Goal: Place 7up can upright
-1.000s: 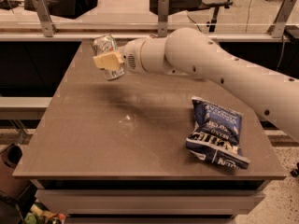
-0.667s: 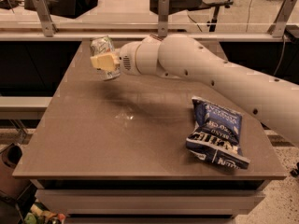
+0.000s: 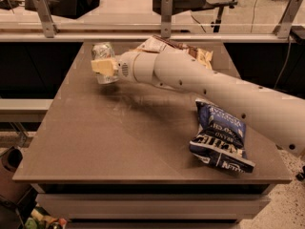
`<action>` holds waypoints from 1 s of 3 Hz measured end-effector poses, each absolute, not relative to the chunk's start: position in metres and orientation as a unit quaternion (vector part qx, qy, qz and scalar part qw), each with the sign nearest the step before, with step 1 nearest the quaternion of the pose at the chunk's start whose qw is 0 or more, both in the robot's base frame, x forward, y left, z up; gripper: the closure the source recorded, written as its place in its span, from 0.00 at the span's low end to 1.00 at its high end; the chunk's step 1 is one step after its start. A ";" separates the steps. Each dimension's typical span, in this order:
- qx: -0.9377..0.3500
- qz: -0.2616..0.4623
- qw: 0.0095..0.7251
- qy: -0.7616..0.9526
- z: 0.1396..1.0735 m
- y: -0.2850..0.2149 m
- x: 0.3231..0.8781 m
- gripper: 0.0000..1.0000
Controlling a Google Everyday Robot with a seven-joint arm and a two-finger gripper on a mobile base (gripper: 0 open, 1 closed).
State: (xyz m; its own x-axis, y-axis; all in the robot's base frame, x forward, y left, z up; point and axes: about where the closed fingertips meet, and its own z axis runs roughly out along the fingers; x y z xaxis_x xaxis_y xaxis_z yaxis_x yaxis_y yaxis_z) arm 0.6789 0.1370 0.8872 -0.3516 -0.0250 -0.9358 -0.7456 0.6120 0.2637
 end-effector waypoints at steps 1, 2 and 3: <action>-0.230 0.358 0.502 0.753 0.869 0.134 0.687 1.00; -0.204 0.354 0.498 0.765 0.855 0.124 0.690 1.00; -0.204 0.354 0.498 0.765 0.858 0.124 0.690 1.00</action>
Offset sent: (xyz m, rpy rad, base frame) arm 0.0170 -0.0445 -0.0760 0.0511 0.1653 -0.2130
